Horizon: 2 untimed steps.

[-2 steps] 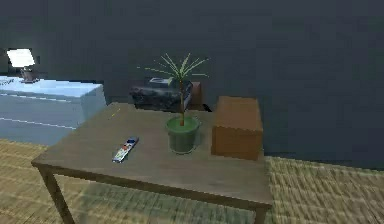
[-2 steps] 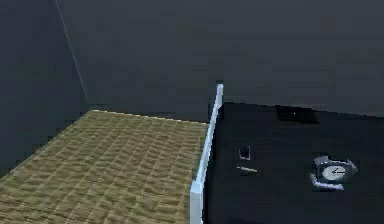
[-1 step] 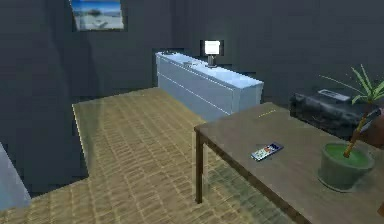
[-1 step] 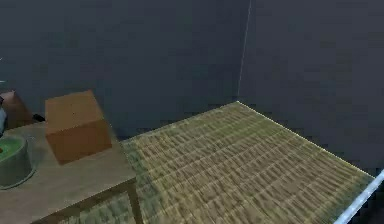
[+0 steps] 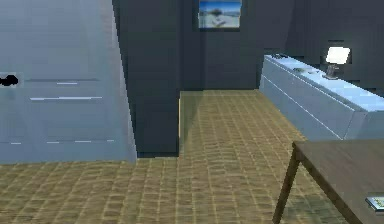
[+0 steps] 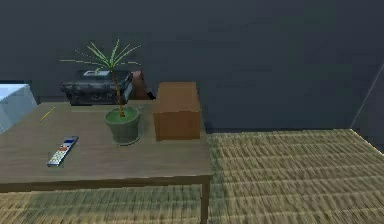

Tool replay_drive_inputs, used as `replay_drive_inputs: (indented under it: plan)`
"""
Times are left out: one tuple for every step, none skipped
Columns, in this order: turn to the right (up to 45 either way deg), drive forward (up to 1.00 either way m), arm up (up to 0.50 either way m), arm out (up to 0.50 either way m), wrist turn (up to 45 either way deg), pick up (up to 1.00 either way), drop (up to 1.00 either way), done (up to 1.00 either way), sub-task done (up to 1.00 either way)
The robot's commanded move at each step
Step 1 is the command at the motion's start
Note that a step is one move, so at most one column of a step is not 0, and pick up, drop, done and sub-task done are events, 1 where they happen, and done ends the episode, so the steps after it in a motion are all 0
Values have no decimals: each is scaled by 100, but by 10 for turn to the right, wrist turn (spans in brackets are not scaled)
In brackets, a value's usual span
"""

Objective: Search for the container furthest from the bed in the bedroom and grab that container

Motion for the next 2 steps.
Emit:
replay_drive_inputs:
  plan:
    - [0,45,0,0,0,0,0,0,0]
    - [450,0,0,0,0,0,0,0,0]
